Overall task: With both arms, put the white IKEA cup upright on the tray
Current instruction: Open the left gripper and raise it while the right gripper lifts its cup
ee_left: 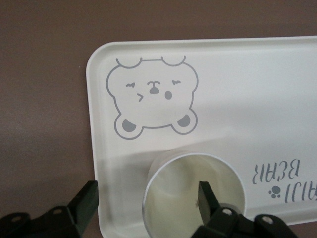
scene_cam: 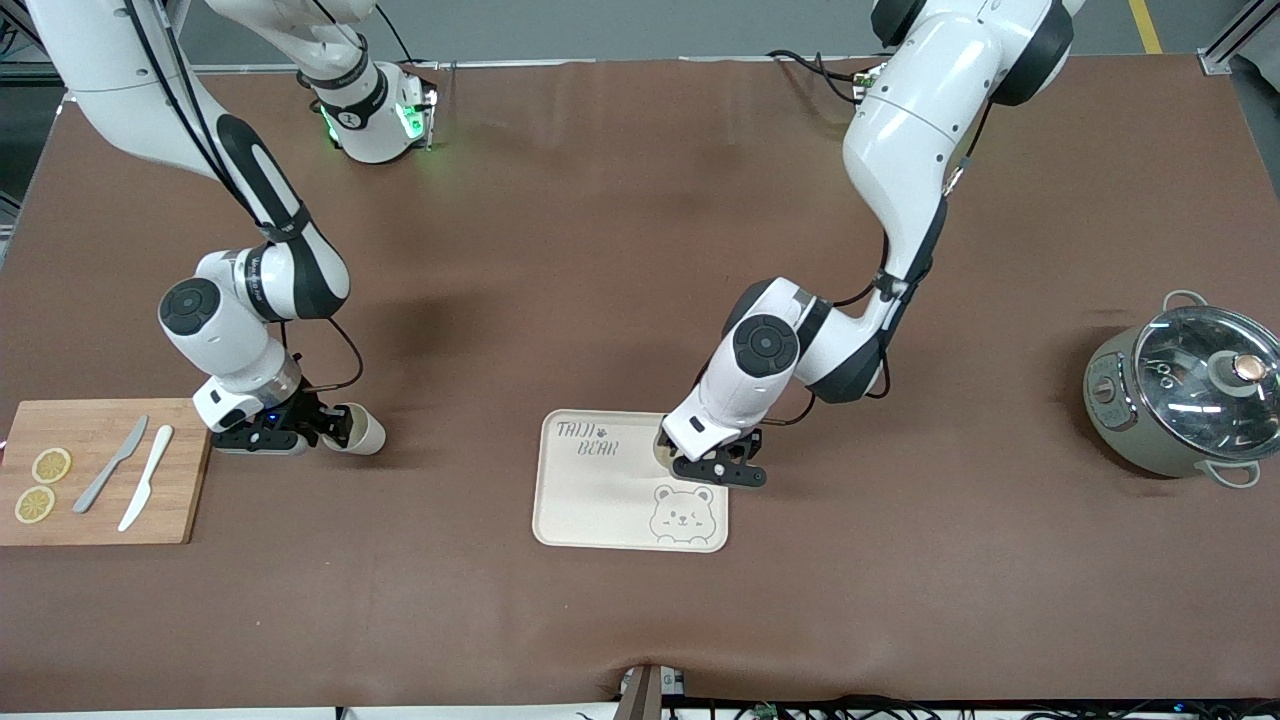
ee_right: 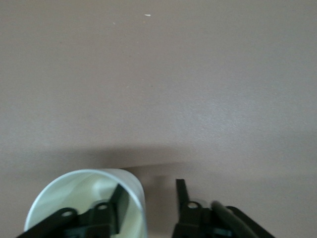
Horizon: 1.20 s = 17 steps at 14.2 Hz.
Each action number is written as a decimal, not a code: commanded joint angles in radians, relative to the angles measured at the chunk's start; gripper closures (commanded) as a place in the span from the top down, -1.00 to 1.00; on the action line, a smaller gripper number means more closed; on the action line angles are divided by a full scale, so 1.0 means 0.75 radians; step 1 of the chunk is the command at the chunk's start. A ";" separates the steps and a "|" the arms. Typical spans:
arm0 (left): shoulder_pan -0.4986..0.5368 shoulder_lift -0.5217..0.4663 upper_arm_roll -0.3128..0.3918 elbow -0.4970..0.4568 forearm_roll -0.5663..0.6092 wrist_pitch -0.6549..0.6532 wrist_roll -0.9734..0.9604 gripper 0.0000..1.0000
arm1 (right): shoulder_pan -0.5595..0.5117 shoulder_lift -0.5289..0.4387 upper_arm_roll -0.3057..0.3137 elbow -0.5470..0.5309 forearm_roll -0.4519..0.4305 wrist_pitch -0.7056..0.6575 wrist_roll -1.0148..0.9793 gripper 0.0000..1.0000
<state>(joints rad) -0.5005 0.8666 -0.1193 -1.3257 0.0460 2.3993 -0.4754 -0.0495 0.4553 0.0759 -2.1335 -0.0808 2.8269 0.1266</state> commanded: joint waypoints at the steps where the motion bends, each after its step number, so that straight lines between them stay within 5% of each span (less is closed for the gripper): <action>1: -0.020 -0.037 0.024 0.015 0.031 -0.018 -0.047 0.84 | 0.019 0.009 -0.001 0.020 -0.019 0.002 0.009 -0.78; 3: -0.008 -0.071 0.022 0.013 0.025 -0.055 -0.045 0.85 | 0.021 0.009 0.001 0.022 -0.019 0.000 0.009 -1.00; 11: 0.145 -0.259 0.018 0.009 0.035 -0.374 0.063 1.00 | 0.019 -0.014 0.003 0.032 -0.017 -0.032 0.013 -1.00; 17: 0.381 -0.348 0.008 0.007 0.016 -0.536 0.390 1.00 | 0.025 -0.192 0.017 0.202 0.003 -0.596 0.027 -1.00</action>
<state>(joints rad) -0.2670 0.6326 -0.1049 -1.3022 0.0480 2.0283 -0.2499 -0.0339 0.3708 0.0813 -2.0098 -0.0804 2.4956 0.1279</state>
